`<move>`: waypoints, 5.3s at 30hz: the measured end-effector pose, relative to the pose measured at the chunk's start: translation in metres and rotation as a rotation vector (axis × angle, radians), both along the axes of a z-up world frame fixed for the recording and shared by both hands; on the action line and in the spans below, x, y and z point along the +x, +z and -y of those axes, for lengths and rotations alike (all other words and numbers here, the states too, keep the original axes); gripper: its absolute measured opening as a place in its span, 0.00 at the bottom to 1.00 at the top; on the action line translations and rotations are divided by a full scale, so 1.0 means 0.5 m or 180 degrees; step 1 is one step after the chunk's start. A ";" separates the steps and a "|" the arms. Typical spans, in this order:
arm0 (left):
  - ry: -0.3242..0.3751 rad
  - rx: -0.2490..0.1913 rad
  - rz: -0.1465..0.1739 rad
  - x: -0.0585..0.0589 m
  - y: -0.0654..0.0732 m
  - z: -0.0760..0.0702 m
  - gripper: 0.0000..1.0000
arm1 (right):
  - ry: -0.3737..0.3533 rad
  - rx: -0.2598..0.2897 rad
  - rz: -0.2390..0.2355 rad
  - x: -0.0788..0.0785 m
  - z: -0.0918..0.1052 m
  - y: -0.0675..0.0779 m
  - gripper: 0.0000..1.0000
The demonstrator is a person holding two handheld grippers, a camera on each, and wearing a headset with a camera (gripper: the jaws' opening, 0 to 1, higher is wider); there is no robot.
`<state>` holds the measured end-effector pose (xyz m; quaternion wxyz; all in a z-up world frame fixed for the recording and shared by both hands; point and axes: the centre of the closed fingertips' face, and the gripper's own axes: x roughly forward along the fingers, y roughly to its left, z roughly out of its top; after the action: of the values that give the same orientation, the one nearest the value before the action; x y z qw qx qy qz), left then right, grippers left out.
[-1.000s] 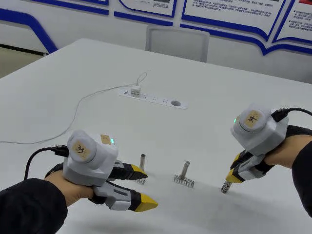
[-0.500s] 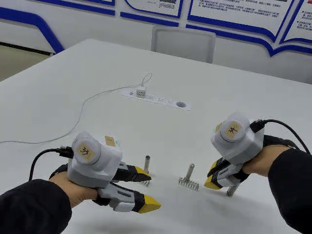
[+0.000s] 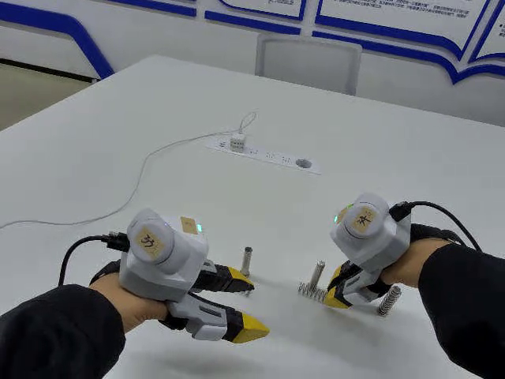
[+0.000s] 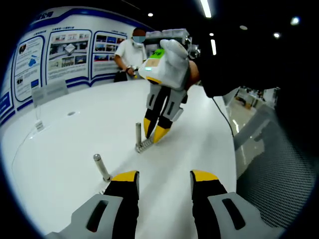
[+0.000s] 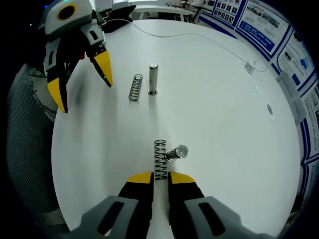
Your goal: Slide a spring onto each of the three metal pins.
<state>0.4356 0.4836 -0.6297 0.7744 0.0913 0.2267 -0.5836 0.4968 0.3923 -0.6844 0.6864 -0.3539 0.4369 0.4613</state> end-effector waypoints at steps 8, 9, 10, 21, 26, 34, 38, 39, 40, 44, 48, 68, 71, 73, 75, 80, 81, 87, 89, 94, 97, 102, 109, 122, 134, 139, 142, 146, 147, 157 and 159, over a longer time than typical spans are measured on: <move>0.0006 0.0001 -0.0003 0.000 0.000 0.000 0.42 | -0.0058 -0.0008 -0.0108 -0.003 0.000 -0.012 0.12; 0.0005 0.0001 -0.0002 0.000 0.000 0.000 0.42 | -0.0070 -0.0004 -0.0121 -0.003 0.000 -0.012 0.12; 0.0004 0.0002 -0.0001 0.000 0.000 0.001 0.42 | -0.0091 -0.0002 -0.0157 -0.007 0.000 -0.012 0.12; -0.0013 0.0023 0.0106 0.001 0.007 0.011 0.38 | -0.0029 -0.0012 -0.0203 -0.060 -0.008 0.022 0.11; -0.0075 0.0066 0.0201 -0.006 0.009 0.021 0.35 | 0.0181 -0.0022 -0.0172 -0.095 -0.033 0.058 0.12; -0.0139 0.0082 0.0311 -0.011 0.017 0.029 0.32 | 0.0425 -0.0017 -0.0143 -0.128 -0.077 0.098 0.12; -0.0197 0.0064 0.0375 -0.017 0.025 0.037 0.28 | 0.0534 -0.0041 -0.0109 -0.139 -0.093 0.111 0.12; -0.0213 0.0068 0.0386 -0.019 0.025 0.038 0.28 | 0.0553 -0.0043 -0.0099 -0.139 -0.096 0.113 0.12; -0.0227 0.0072 0.0399 -0.020 0.024 0.039 0.27 | 0.0567 -0.0046 -0.0100 -0.141 -0.098 0.115 0.12; -0.0287 0.0072 0.0456 -0.025 0.028 0.046 0.25 | 0.0647 -0.0097 -0.0117 -0.151 -0.106 0.119 0.12; -0.0343 0.0070 0.0514 -0.028 0.030 0.051 0.20 | 0.0698 -0.0116 -0.0136 -0.157 -0.116 0.122 0.12; -0.0409 0.0121 0.0596 -0.032 0.028 0.055 0.12 | 0.0818 -0.0082 0.0019 -0.167 -0.140 0.181 0.12; -0.0422 0.0122 0.0596 -0.034 0.028 0.056 0.12 | 0.0837 -0.0049 0.0053 -0.166 -0.150 0.191 0.11; -0.0426 0.0119 0.0594 -0.035 0.029 0.056 0.12 | 0.0857 -0.0038 0.0075 -0.167 -0.156 0.195 0.11; -0.0430 0.0120 0.0594 -0.035 0.028 0.057 0.12 | 0.0872 -0.0027 0.0091 -0.167 -0.162 0.198 0.11; -0.0442 0.0092 0.0588 -0.037 0.031 0.059 0.11 | 0.0920 0.0059 0.0154 -0.170 -0.184 0.214 0.11; -0.0444 0.0083 0.0589 -0.037 0.033 0.060 0.11 | 0.0918 0.0078 0.0164 -0.169 -0.189 0.216 0.11; -0.0436 0.0071 0.0591 -0.037 0.036 0.060 0.11 | 0.0963 0.0110 0.0188 -0.169 -0.192 0.218 0.12; -0.0430 0.0044 0.0593 -0.036 0.039 0.061 0.11 | 0.0956 0.0139 0.0155 -0.171 -0.188 0.224 0.15; -0.0446 0.0047 0.0607 -0.037 0.039 0.063 0.11 | 0.0914 0.0102 0.0161 -0.163 -0.174 0.221 0.17; -0.0442 0.0028 0.0620 -0.037 0.043 0.065 0.11 | 0.0912 0.0092 0.0121 -0.166 -0.172 0.213 0.17; -0.0427 0.0006 0.0643 -0.035 0.048 0.064 0.11 | 0.0894 0.0120 0.0063 -0.167 -0.178 0.200 0.16; -0.0426 -0.0019 0.0665 -0.034 0.051 0.066 0.11 | 0.0879 0.0143 0.0023 -0.167 -0.181 0.198 0.12; -0.0331 -0.0007 0.0534 -0.023 0.045 0.046 0.19 | 0.0786 0.0151 0.0028 -0.156 -0.166 0.206 0.12; -0.0268 0.0141 0.0560 -0.013 0.051 -0.013 0.23 | 0.0694 0.0154 0.0071 -0.132 -0.147 0.218 0.12; -0.0104 0.0139 0.0532 -0.006 0.047 -0.048 0.25 | 0.0639 0.0126 0.0077 -0.122 -0.129 0.219 0.12; 0.0045 0.0094 0.0502 0.002 0.043 -0.062 0.27 | 0.0589 0.0102 0.0093 -0.110 -0.115 0.222 0.12; 0.0217 0.0002 0.0449 0.011 0.043 -0.076 0.30 | 0.0528 0.0050 0.0128 -0.092 -0.096 0.231 0.12; 0.0249 -0.0010 0.0441 0.013 0.042 -0.078 0.30 | 0.0513 0.0041 0.0133 -0.088 -0.092 0.233 0.12; 0.0443 -0.0063 0.0391 0.017 0.038 -0.090 0.37 | 0.0329 -0.0048 0.0207 -0.027 -0.051 0.244 0.12; 0.0447 -0.0065 0.0382 0.016 0.035 -0.088 0.38 | 0.0298 -0.0058 0.0205 -0.014 -0.046 0.240 0.12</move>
<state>0.4437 0.5274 -0.6124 0.8265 0.1020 0.1798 -0.5236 0.4898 0.4155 -0.5643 0.6745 -0.3949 0.4017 0.4773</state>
